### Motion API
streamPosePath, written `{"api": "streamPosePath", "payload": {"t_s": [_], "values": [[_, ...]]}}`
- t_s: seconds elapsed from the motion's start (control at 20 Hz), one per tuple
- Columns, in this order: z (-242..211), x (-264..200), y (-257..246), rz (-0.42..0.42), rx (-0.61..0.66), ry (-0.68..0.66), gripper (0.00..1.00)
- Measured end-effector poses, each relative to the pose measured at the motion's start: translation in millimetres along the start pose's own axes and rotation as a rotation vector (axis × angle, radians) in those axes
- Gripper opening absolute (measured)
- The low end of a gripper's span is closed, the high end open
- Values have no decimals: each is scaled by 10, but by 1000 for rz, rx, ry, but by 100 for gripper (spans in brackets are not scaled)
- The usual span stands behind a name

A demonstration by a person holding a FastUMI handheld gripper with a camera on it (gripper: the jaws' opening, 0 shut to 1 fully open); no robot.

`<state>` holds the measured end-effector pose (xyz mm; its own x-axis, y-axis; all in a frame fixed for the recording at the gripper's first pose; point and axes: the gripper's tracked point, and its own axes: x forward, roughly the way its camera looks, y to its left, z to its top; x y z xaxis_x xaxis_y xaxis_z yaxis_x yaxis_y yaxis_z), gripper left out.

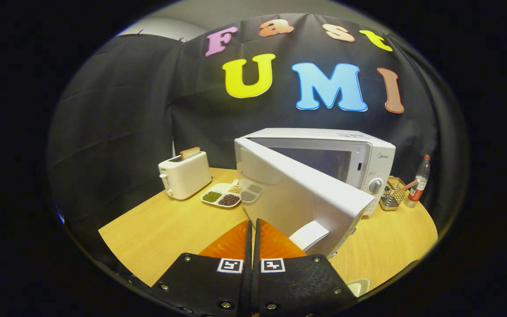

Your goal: Open the microwave, put the food inside, and close the microwave door.

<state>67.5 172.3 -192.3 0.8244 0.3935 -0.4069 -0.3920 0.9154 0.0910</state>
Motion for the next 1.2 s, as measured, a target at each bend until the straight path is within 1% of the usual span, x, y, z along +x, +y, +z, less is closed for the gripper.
{"api": "streamPosePath", "payload": {"t_s": [0.55, 0.9, 1.2], "values": [[242, 484, -944, -134, 91, -21, 1], [358, 808, -1399, -178, 116, -29, 1], [451, 1112, -1672, -201, 122, -26, 1]]}}
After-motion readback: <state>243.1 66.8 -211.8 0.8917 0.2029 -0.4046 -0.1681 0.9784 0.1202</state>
